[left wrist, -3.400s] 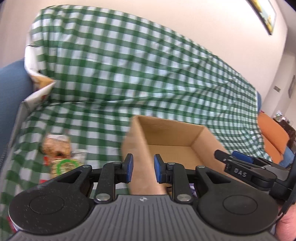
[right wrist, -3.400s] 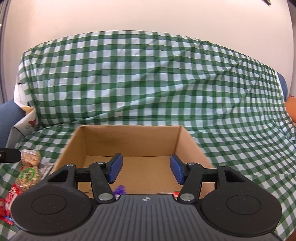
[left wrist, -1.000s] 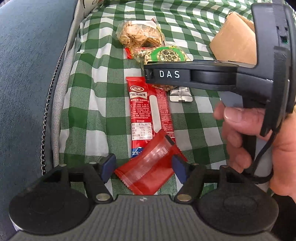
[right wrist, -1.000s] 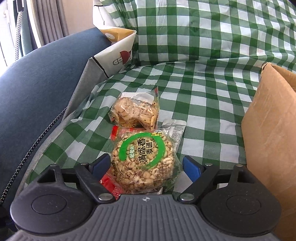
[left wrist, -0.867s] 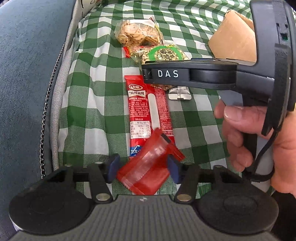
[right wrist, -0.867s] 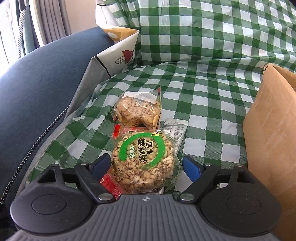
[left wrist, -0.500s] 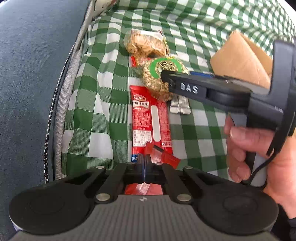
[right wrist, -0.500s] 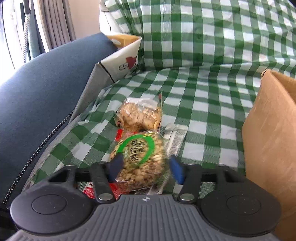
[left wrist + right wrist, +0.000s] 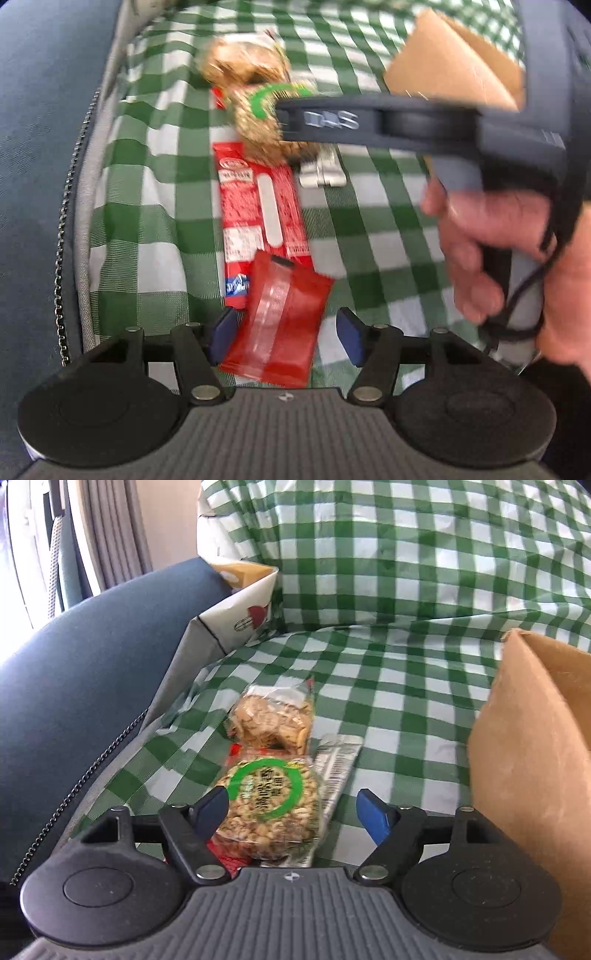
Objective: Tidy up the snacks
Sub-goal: 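Grasp the round peanut cake with right tool while left tool lifts the red wrapper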
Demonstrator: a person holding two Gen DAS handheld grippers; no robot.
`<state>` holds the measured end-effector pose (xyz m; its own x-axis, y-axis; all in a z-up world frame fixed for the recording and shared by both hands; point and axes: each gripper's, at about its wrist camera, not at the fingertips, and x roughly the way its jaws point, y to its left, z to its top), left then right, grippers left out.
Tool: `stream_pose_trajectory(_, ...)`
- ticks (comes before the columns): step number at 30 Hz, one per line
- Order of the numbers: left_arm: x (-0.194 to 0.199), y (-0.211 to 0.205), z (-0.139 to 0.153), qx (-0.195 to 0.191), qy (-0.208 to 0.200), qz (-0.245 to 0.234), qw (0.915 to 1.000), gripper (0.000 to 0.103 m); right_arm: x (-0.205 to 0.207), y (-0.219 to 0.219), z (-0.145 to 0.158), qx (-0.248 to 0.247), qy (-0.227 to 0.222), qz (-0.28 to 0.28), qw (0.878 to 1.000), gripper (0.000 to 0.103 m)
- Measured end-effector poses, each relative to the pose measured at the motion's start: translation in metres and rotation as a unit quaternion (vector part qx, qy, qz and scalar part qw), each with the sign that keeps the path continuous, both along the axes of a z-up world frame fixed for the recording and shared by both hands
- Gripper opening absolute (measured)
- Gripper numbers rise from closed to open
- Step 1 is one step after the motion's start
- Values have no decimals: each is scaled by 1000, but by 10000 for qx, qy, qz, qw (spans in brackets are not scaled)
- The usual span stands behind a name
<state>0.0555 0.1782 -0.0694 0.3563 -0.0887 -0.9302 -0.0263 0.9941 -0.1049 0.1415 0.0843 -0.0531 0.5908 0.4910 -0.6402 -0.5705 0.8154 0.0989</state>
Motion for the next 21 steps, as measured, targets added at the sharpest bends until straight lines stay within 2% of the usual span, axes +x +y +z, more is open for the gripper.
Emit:
stream_pose_trajectory(4,1,-8,-6,270,75,-181,9994,63,0,18,-10,-197,27,195,9996,90)
stream_pose_trajectory(7,2,-6,-7,362,65,-195,9991,53,-1,33,-17,-402,-15,292,9988,93)
stream_pose_trajectory(11,4,-1,-7,265,30,-115,9996,46,0,49,-27,-701,-41,311,9970,92)
stream_pose_trajectory(12,3,3,-5,233,18,-98,9997,45,0,49,-28,-748,-102,271,9968,85)
stream_pose_trajectory(13,3,5,-4,201,-2,-71,9998,45,0,49,-28,-757,-133,239,9968,85)
stream_pose_trajectory(21,-4,32,10,-166,-309,502,9981,44,-2,19,-7,-523,-157,-133,9984,83)
